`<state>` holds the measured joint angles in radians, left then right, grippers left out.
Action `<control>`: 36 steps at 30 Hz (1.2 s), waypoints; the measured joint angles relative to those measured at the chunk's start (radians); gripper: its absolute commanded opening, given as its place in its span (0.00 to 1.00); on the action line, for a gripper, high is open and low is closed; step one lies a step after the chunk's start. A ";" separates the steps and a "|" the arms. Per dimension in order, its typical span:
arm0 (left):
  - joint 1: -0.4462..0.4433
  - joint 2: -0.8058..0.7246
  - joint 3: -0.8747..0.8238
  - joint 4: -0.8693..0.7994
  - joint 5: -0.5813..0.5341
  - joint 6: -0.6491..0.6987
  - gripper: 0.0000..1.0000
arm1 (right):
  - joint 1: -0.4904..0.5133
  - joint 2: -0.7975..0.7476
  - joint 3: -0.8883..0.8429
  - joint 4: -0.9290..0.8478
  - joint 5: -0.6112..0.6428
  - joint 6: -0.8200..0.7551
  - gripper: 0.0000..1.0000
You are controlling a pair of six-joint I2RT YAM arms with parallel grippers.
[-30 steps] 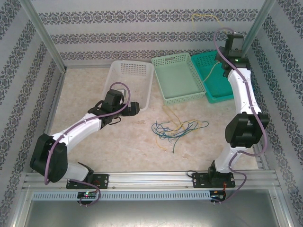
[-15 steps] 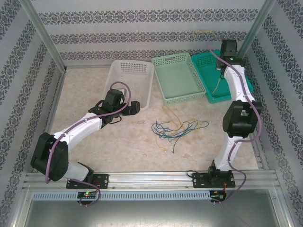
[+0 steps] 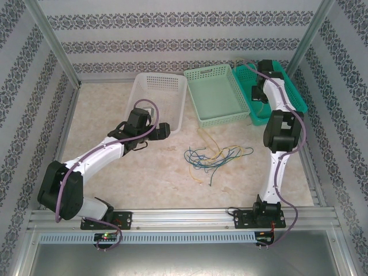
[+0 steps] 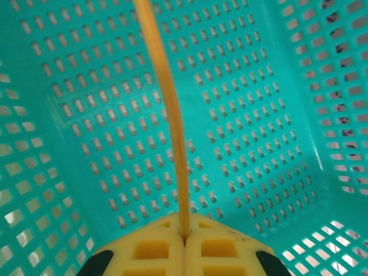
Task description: Untangle the cables
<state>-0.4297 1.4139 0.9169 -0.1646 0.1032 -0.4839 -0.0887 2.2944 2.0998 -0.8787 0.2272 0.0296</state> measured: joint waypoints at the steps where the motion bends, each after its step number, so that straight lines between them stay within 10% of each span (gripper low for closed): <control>1: 0.000 0.000 0.000 0.000 0.000 0.000 1.00 | 0.006 0.000 -0.009 -0.001 -0.018 0.000 0.00; 16: 0.000 -0.001 0.000 0.000 -0.006 0.001 1.00 | 0.068 0.030 -0.144 -0.031 -0.286 0.109 0.00; 36: 0.006 -0.041 -0.037 -0.009 -0.010 0.001 1.00 | 0.084 -0.090 -0.158 -0.042 -0.328 0.235 0.00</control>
<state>-0.4232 1.3731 0.8799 -0.1734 0.0929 -0.4831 -0.0044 2.2040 1.9415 -0.9207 -0.1013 0.2649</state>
